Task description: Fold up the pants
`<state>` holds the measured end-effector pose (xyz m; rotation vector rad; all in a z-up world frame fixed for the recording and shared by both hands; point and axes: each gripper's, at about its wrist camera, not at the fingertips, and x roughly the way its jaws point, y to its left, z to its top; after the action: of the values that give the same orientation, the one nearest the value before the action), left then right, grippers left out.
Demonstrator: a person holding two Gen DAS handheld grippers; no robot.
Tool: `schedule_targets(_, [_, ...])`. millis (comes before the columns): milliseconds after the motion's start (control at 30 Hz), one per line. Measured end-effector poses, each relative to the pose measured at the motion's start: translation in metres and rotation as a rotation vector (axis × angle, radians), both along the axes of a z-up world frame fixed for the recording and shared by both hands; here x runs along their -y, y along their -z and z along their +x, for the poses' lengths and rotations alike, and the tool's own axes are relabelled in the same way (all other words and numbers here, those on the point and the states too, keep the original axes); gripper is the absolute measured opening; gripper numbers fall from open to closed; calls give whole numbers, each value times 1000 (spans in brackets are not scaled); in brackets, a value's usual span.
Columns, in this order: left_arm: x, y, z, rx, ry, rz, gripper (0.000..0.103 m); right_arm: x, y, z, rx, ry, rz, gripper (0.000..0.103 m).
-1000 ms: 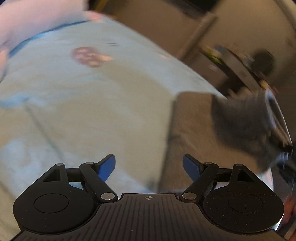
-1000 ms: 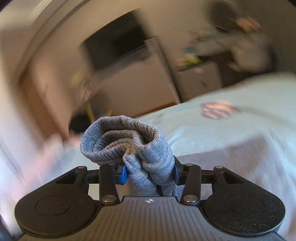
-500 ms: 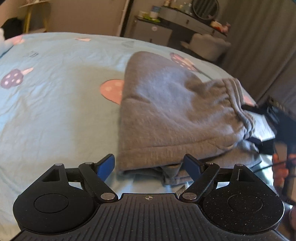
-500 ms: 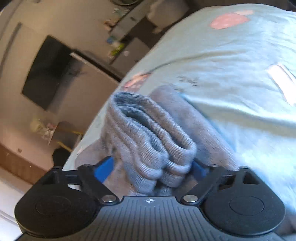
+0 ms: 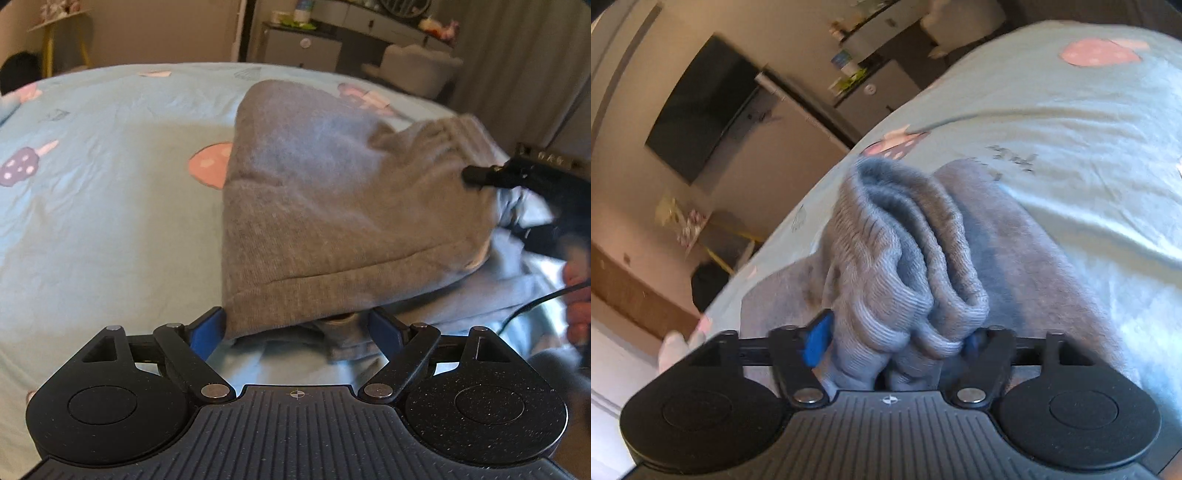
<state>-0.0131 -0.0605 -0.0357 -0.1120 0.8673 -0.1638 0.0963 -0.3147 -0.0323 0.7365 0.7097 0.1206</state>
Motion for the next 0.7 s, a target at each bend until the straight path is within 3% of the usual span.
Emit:
schedule_targets(67, [-5, 5, 5, -45, -44, -4, 82, -10, -16, -4, 29, -12, -38, 50])
schedule_targets(133, [-15, 5, 7, -55, -78, -67, 78, -16, -38, -10, 82, -28, -41, 48])
schedule_targets(233, [-24, 5, 6, -66, -112, -120, 66, -19, -71, -20, 183, -42, 15, 47])
schedule_targets(333, [-28, 2, 1, -48, -139, -125, 58, -14, -101, -34, 290, -35, 83, 47])
schedule_targets(433, [-35, -4, -5, -25, -168, -160, 57, 1, -111, -47, 331, -3, 113, 47])
schedule_targets(500, [-38, -7, -7, -6, -182, -165, 57, 10, -106, -51, 313, 12, 78, 48])
schedule_targets(700, [-33, -7, -6, -4, -191, -124, 51, 34, -49, -47, 73, 69, 19, 48])
